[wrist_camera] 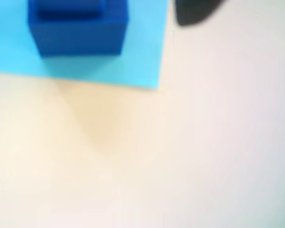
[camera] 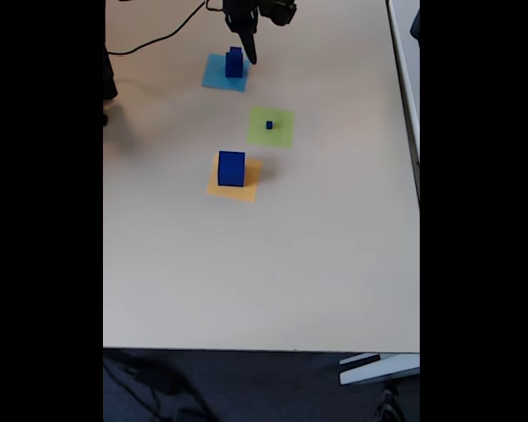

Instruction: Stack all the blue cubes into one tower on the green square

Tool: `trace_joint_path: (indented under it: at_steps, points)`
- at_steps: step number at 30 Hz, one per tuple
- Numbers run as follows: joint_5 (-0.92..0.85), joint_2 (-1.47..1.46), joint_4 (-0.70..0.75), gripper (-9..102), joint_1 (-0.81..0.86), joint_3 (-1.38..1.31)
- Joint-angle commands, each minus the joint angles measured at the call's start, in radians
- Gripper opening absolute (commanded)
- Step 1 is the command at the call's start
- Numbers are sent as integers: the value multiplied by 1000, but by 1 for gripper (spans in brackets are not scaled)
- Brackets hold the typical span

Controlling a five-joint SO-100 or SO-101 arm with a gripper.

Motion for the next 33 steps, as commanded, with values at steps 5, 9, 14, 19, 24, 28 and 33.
trace_joint_path:
  at_steps: [5, 9, 14, 19, 24, 28, 33]
  points:
    - [-287, 57, -170, 43, 112, -252]
    - [-419, 57, -160, 45, 206, -252]
    - [-466, 11, -137, 43, 288, -222]
    - [-465, -60, -132, 41, 327, -210]
    - [-474, -114, -132, 41, 333, -202]
    - [-456, -137, -135, 39, 333, -166]
    - [-426, -143, -149, 38, 321, -103]
